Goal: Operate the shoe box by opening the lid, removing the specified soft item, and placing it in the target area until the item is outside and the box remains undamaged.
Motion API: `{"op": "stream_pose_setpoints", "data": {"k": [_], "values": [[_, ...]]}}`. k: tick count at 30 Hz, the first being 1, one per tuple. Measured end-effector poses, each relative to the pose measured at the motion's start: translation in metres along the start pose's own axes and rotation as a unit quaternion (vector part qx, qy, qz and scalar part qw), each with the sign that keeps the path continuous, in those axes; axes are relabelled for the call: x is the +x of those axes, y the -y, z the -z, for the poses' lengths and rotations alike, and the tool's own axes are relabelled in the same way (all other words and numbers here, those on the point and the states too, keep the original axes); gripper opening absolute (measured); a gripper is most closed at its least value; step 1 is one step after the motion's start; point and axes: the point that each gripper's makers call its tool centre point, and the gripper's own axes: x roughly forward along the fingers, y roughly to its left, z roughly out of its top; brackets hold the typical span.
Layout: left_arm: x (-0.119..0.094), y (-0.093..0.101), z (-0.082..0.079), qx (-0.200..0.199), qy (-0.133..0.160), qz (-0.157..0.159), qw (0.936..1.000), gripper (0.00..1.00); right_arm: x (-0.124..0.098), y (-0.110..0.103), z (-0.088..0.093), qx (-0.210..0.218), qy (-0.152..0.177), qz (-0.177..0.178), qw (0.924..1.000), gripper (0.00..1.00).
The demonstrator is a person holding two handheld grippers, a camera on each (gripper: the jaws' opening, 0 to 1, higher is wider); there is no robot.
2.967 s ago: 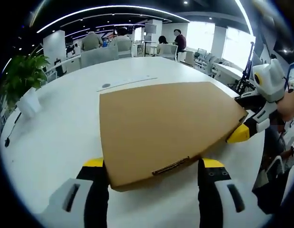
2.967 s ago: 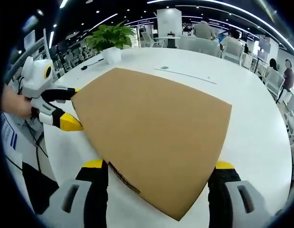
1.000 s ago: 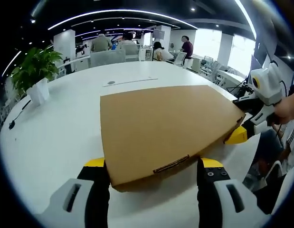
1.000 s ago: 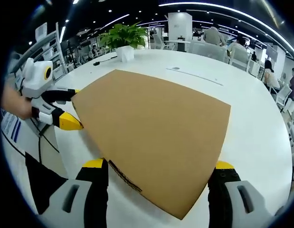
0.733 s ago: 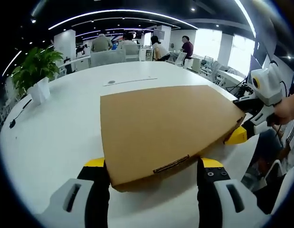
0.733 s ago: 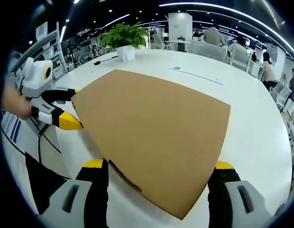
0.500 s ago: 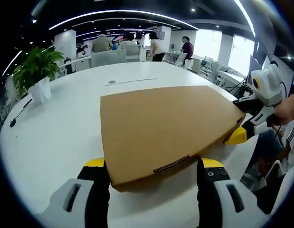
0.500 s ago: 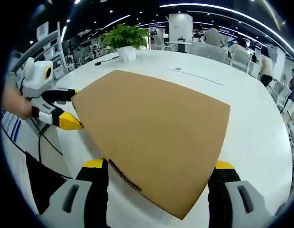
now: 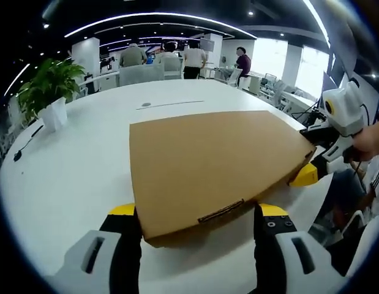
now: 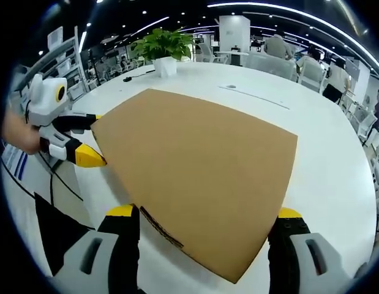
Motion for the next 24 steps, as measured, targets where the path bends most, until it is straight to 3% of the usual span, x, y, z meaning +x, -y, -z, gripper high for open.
{"op": "stream_pose_setpoints", "data": {"k": [9, 12, 16, 22, 24], "values": [[-0.001, 0.000, 0.003, -0.004, -0.005, -0.004, 1.0000, 0.76, 0.001, -0.001, -0.001, -0.003, 0.001, -0.003, 1.0000, 0.89], [0.003, -0.001, 0.005, -0.012, -0.021, -0.001, 0.9997, 0.77, 0.000, -0.001, -0.002, -0.001, -0.009, -0.002, 1.0000, 0.89], [0.003, -0.001, 0.006, -0.005, -0.024, -0.001, 0.9997, 0.76, 0.003, 0.001, 0.000, 0.000, -0.025, 0.000, 0.9997, 0.89], [0.002, -0.001, 0.010, 0.032, -0.043, -0.016, 0.9984, 0.74, -0.001, -0.002, 0.001, 0.000, -0.019, 0.001, 0.9998, 0.89], [0.000, -0.004, 0.010, 0.022, -0.042, -0.012, 0.9988, 0.74, -0.001, -0.002, 0.001, 0.001, -0.020, 0.004, 0.9998, 0.90]]}}
